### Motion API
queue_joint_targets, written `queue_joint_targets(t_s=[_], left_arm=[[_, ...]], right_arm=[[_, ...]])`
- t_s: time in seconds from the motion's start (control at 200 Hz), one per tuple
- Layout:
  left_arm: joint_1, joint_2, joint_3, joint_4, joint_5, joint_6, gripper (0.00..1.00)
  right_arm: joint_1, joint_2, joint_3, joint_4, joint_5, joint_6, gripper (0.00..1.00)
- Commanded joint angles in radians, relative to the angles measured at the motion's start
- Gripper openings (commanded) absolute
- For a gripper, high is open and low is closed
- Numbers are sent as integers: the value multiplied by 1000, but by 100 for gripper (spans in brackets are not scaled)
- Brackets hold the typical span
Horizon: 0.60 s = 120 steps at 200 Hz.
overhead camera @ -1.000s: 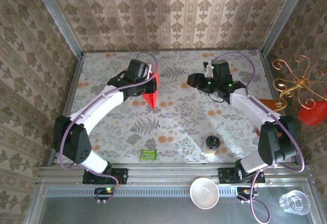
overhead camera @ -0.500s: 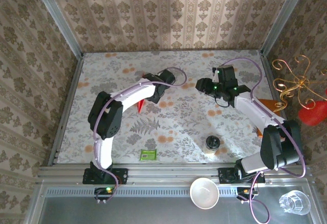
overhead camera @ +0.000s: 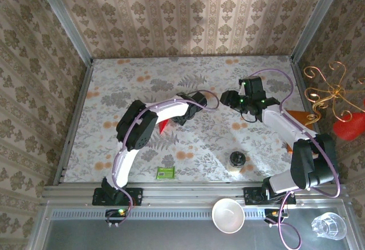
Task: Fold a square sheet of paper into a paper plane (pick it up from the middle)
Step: Turn over the paper at the center of the table.
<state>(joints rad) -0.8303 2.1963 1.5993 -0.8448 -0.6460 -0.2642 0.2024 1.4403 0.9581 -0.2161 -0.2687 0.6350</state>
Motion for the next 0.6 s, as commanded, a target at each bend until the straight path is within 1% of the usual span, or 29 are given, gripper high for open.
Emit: queue_joint_targets(t_s=[0.0,0.215,0.355,0.595], left_arm=[[-8,-18,6,20,100,-85,25],[-21,-99,-35,80,242,-179,28],[-42,-154,-51,118,386,-228,31],[-55,-270,-132,232,620,-317,40]], right_arm=[[-5,-2,-7,6,-7,19,54],[-5,6,-9,16,-14,32,54],[-5,10,-12,24,-12,41,54],[-4,10,-17,38,0,65,57]])
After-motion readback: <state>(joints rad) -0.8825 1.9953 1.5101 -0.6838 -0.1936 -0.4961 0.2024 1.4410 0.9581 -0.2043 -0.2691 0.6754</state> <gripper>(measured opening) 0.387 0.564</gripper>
